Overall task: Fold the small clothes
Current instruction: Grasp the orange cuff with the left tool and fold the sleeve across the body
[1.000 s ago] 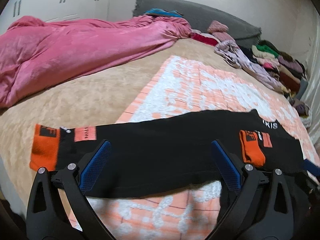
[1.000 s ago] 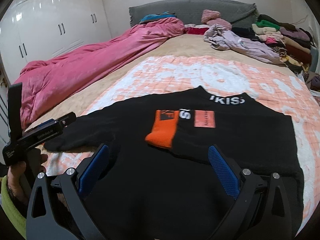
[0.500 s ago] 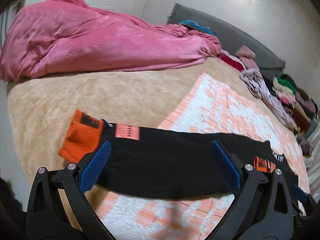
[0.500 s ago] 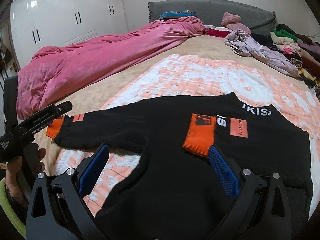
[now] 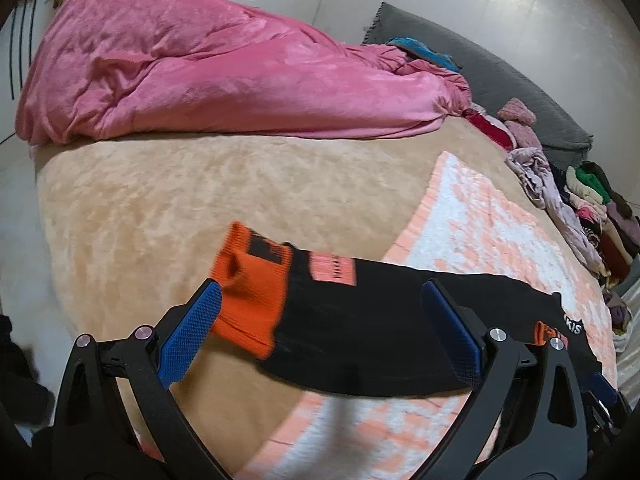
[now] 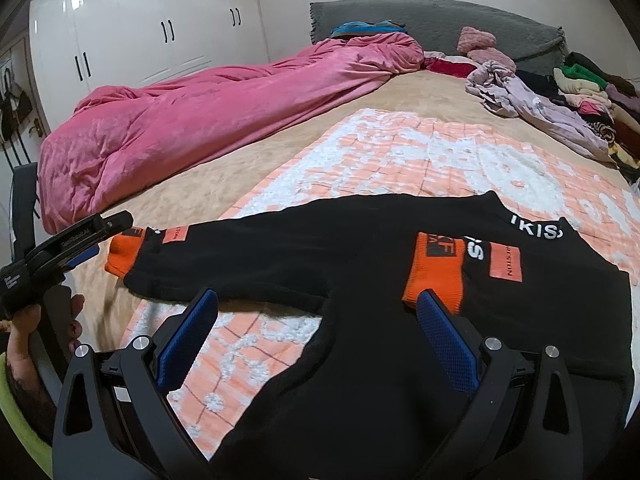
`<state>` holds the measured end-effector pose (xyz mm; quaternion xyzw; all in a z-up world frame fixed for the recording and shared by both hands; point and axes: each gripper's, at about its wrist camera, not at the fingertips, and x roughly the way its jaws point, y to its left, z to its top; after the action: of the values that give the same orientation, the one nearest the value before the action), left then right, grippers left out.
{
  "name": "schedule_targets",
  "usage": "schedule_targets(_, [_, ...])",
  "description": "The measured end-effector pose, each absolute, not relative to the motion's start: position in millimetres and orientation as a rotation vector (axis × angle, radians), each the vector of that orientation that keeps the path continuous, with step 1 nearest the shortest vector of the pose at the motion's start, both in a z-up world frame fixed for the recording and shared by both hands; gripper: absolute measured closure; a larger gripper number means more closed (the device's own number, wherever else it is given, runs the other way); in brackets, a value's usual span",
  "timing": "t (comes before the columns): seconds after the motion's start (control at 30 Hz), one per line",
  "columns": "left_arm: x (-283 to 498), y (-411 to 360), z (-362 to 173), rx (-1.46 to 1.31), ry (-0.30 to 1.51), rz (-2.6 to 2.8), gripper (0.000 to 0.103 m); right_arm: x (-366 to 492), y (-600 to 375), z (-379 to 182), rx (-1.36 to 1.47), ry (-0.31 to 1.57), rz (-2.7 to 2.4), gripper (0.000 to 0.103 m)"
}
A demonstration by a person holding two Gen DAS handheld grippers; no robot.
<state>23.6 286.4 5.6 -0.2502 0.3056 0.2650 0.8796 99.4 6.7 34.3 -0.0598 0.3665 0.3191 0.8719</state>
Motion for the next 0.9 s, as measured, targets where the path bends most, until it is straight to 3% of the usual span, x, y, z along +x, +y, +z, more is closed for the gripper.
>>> schedule_targets(0.5, [30.2,328.6,-39.5,-0.626,0.736,0.512,0.012,89.9,33.7,18.4,-0.167,0.804,0.697,0.005])
schedule_targets(0.67, [37.4,327.5,-45.0,-0.627,0.742,0.486,0.040,95.2,26.7,12.1,-0.150,0.825,0.674,0.005])
schedule_targets(0.73, [37.3,328.8,-45.0,-0.635,0.731,0.477,0.064,96.5,23.9,11.0,-0.144,0.830,0.665,0.005])
schedule_targets(0.77, [37.2,329.0,-45.0,-0.642,0.725,0.463,0.082,97.1,21.5,10.5,-0.140,0.831,0.660,0.005])
schedule_targets(0.8, [36.9,328.5,-44.6,-0.645,0.721,0.454,0.091,97.7,18.9,10.1,-0.134,0.833,0.655,0.005])
schedule_targets(0.9, [36.6,321.4,-36.0,-0.611,0.695,0.432,0.095,99.4,10.6,9.3,-0.114,0.838,0.642,0.005])
